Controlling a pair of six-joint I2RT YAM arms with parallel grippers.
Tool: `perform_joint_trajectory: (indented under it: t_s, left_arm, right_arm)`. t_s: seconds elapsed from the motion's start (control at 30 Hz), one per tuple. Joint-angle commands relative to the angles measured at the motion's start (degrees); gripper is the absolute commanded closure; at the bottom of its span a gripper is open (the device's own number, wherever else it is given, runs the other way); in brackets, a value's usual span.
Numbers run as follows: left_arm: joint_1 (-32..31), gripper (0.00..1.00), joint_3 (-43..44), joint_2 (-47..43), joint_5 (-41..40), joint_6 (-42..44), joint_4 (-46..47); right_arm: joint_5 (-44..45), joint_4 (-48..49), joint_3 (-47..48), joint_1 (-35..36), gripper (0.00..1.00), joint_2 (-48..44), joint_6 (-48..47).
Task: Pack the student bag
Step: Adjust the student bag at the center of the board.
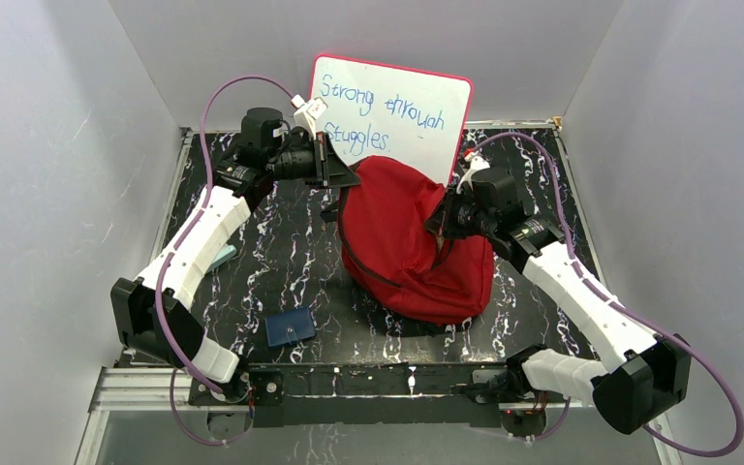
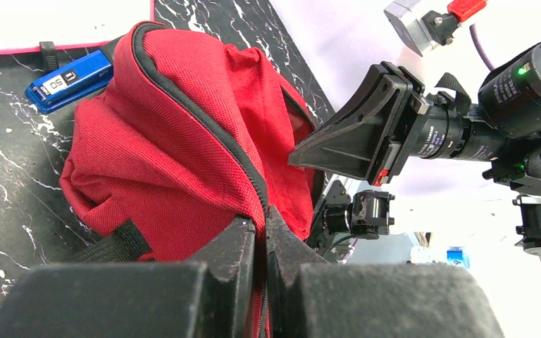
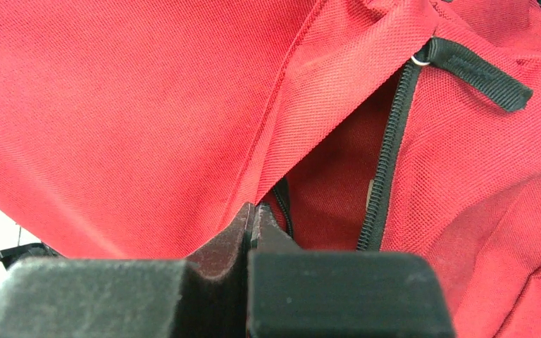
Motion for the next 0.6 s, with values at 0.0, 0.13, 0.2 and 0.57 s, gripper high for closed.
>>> perform_joint_trajectory:
  t_s: [0.0,0.13,0.2,0.57]
  left_arm:
    - [0.3,1.0,1.2,-2.6,4.0,-0.7,6.8]
    - [0.3,1.0,0.8,-2.7,4.2,-1.0,7.0]
    - [0.3,1.0,0.5,-2.9,4.2,-1.0,7.1]
    - [0.3,1.0,-0.4,-3.2,4.5,-1.5,7.8]
  right_arm:
    - [-0.1,5.2,1.9,-0.1,0.99,-1.5,1.4]
    - [-0.6,8.2,1.5,0.0,1.0,-1.8,3.8]
    - [-0.8,9.9,1.0,-0.1,1.0,-1.9,5.5]
    - [-4.0,22.5,-2.3,-1.4,1.0,-2.6,15.7]
